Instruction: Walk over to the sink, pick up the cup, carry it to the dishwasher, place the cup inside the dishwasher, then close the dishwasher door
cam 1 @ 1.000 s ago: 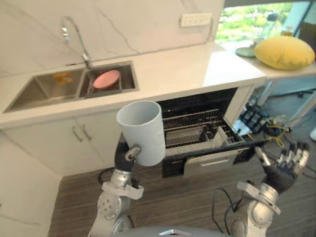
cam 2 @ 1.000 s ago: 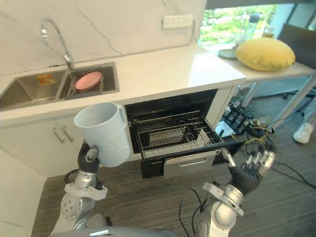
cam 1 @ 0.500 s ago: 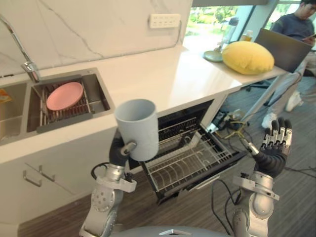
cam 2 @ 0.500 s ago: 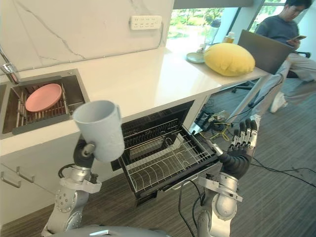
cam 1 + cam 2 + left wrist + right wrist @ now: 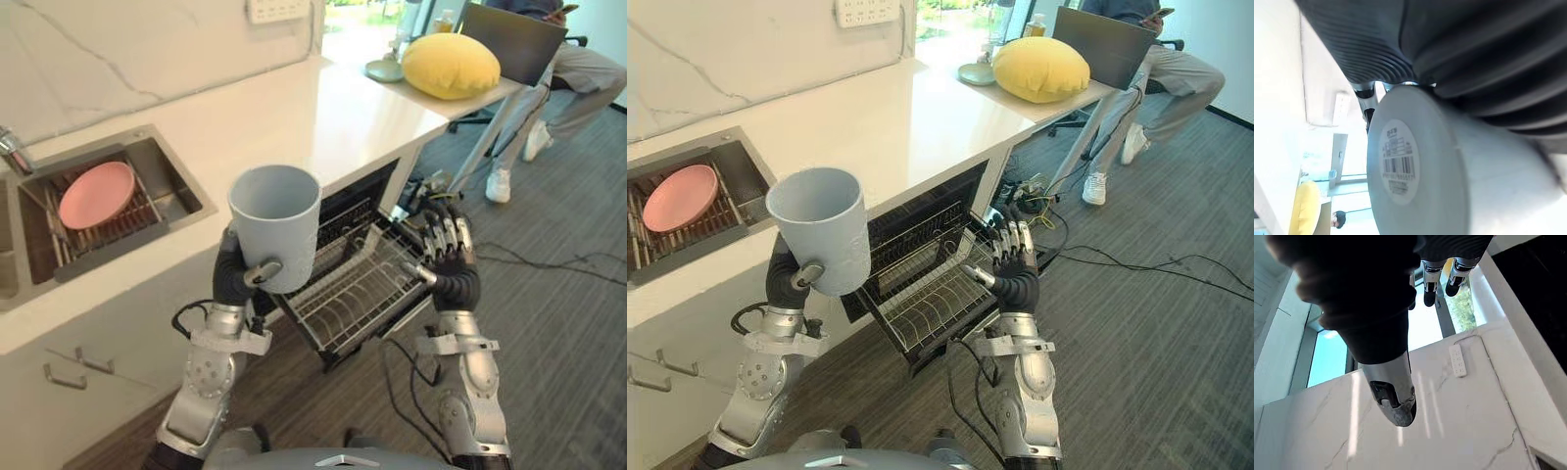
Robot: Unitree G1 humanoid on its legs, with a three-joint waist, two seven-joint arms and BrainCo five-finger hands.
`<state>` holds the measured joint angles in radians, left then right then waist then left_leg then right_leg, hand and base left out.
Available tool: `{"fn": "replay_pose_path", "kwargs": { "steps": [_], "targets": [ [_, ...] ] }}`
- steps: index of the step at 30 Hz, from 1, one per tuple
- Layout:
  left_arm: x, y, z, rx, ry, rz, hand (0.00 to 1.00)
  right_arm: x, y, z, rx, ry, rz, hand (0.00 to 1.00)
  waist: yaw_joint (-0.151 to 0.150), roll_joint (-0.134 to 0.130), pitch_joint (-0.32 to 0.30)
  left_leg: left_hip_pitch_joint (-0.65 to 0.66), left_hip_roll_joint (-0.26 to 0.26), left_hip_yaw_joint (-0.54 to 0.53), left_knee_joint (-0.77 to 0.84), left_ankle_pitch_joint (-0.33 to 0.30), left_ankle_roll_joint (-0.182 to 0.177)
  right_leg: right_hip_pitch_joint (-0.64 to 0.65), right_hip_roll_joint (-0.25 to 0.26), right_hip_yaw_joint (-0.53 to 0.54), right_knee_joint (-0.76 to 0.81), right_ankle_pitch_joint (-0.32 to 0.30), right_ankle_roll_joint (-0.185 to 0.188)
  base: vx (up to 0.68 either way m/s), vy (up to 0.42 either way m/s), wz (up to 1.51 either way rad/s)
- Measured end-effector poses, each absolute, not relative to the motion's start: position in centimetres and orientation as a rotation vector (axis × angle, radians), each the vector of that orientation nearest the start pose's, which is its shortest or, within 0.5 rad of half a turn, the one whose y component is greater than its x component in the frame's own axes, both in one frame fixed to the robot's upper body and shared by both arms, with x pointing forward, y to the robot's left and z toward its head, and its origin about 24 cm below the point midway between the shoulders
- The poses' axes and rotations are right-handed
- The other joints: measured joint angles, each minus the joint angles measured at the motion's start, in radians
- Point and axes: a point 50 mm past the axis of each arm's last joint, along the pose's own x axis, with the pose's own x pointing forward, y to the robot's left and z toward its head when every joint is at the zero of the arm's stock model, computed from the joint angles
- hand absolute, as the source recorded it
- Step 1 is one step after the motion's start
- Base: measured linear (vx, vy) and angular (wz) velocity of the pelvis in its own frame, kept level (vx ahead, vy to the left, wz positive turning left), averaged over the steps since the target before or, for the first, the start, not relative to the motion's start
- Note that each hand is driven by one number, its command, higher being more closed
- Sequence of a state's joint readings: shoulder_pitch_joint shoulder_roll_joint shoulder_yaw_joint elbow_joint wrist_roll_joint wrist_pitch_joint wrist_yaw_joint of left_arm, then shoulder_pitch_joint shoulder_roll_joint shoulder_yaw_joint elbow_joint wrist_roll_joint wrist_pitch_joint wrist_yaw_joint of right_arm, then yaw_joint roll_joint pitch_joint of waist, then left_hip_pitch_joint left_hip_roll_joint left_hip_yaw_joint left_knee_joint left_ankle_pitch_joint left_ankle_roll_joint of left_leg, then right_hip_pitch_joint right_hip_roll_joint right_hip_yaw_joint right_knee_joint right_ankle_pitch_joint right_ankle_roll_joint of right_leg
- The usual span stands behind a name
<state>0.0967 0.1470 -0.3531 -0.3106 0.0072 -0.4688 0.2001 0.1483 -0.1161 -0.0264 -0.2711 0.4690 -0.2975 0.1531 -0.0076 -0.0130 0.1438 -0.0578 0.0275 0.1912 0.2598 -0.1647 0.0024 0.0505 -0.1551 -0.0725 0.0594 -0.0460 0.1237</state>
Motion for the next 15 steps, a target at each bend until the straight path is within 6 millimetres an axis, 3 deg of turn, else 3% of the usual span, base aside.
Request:
{"fn": "replay_pose_path", "kwargs": {
  "steps": [6,15],
  "targets": [
    [19.9,9.9,13.2,0.048,-0.723,-0.052,1.00,22.3,-15.2,11.5,0.407,-0.476,0.276,0.00,0.006,-0.001,-0.001,-0.031,0.004,0.012,0.003,0.017,0.009,-0.018,0.003,0.001,-0.036,0.033,0.003,0.01,-0.001,-0.04],
    [21.5,8.7,12.5,0.199,-0.705,-0.003,1.00,23.3,-14.2,12.2,0.529,-0.448,0.356,0.00,0.002,-0.003,-0.003,-0.027,0.008,0.027,-0.002,0.018,0.011,-0.009,0.005,0.004,-0.061,0.061,0.011,0.01,-0.004,-0.04]
  ]
}}
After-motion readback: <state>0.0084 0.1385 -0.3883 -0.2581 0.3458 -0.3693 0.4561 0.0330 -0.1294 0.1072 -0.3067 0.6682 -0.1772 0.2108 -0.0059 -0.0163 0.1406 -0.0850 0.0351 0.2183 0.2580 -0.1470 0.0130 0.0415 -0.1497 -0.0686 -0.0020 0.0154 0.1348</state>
